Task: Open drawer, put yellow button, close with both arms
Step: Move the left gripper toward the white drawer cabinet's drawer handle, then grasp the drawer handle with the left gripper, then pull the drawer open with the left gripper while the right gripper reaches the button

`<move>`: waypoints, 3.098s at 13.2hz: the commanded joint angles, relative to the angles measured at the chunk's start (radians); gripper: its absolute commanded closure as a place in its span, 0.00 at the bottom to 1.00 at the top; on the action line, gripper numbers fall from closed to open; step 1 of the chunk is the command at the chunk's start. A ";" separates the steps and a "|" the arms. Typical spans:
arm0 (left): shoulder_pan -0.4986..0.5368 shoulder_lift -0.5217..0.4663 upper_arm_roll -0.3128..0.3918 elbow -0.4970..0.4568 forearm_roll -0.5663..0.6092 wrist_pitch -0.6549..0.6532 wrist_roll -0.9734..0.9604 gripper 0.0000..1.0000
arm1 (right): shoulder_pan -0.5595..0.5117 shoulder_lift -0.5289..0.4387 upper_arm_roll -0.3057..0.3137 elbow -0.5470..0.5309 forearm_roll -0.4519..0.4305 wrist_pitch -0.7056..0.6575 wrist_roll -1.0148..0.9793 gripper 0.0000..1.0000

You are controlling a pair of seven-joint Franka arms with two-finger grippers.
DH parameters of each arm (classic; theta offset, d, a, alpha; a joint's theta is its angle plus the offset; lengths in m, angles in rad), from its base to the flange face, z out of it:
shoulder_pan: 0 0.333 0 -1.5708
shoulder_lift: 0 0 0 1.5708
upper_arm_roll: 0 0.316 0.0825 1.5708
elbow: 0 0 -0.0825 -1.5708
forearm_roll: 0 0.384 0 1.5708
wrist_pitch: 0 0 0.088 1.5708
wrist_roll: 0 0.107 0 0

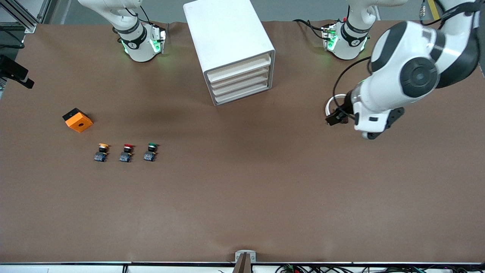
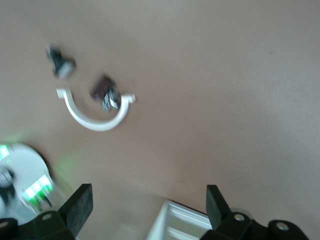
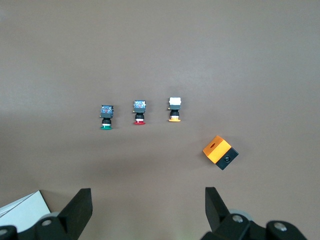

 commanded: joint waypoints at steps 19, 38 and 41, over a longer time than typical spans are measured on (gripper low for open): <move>-0.207 0.402 0.002 0.078 -0.483 -0.047 -1.065 0.00 | -0.065 0.237 0.010 0.053 0.004 0.060 -0.062 0.00; -0.320 0.469 0.002 0.094 -0.726 -0.127 -1.125 0.14 | -0.112 0.404 0.011 -0.522 0.007 1.039 0.024 0.00; -0.336 0.480 0.002 0.092 -0.739 -0.127 -1.127 0.33 | -0.099 0.477 0.013 -0.519 0.007 1.100 0.106 0.00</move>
